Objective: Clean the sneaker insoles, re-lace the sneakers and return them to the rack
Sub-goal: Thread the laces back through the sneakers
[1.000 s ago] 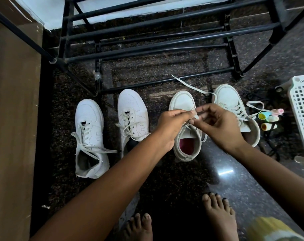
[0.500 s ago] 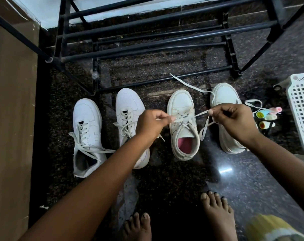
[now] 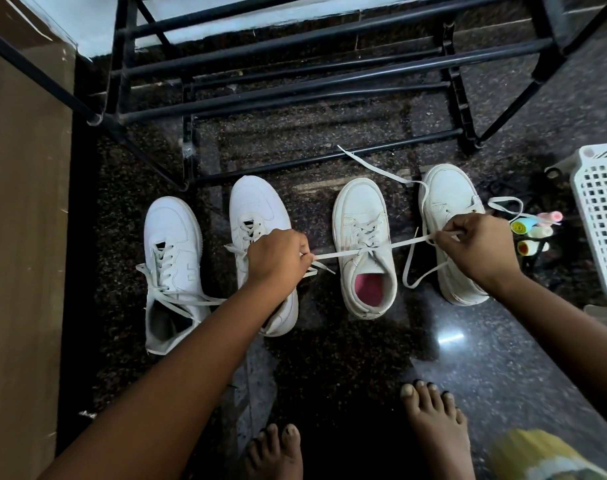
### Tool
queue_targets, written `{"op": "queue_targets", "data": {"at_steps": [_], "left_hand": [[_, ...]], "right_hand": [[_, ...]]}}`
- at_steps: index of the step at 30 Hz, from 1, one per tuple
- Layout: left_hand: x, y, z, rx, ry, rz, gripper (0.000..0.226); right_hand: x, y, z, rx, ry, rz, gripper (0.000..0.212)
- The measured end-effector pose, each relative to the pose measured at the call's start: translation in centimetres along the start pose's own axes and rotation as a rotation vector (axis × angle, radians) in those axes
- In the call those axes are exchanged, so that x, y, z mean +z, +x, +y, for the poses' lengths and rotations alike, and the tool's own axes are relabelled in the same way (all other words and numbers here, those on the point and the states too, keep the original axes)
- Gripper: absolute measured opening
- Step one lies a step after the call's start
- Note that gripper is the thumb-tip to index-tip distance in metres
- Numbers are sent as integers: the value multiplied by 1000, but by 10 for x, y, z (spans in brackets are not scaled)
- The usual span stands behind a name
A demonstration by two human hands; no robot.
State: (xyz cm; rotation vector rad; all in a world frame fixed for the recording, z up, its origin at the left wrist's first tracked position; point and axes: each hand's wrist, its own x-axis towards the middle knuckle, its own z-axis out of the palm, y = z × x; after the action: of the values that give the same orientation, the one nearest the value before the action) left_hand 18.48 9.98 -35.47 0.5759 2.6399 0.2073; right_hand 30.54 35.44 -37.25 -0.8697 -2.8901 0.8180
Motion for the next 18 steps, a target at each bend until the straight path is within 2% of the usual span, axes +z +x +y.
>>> {"op": "queue_targets", "data": {"at_steps": [5,10,12,14,16,18], "left_hand": [[3,4,-3,-18,60,-10,14],[11,-2,2,149,206,-14,15],[16,-4,4,168,233,-35,19],[23,-5,8,202,215,-83,32],[29,-7,17,241,111,-156,48],[33,-9,28,243,7,-189,50]], "right_hand": [[4,-1,-2,5,-274,-32,15],[3,-8,-14,-90,-570,-172,22],[4,-8,-20,-135,-527,-272,34],[10,-9,-25,-159,-392,-371,50],[20,-11,-30,-173,-280,-419,53],[29,-13,-31,-180,-164,-434,49]]}}
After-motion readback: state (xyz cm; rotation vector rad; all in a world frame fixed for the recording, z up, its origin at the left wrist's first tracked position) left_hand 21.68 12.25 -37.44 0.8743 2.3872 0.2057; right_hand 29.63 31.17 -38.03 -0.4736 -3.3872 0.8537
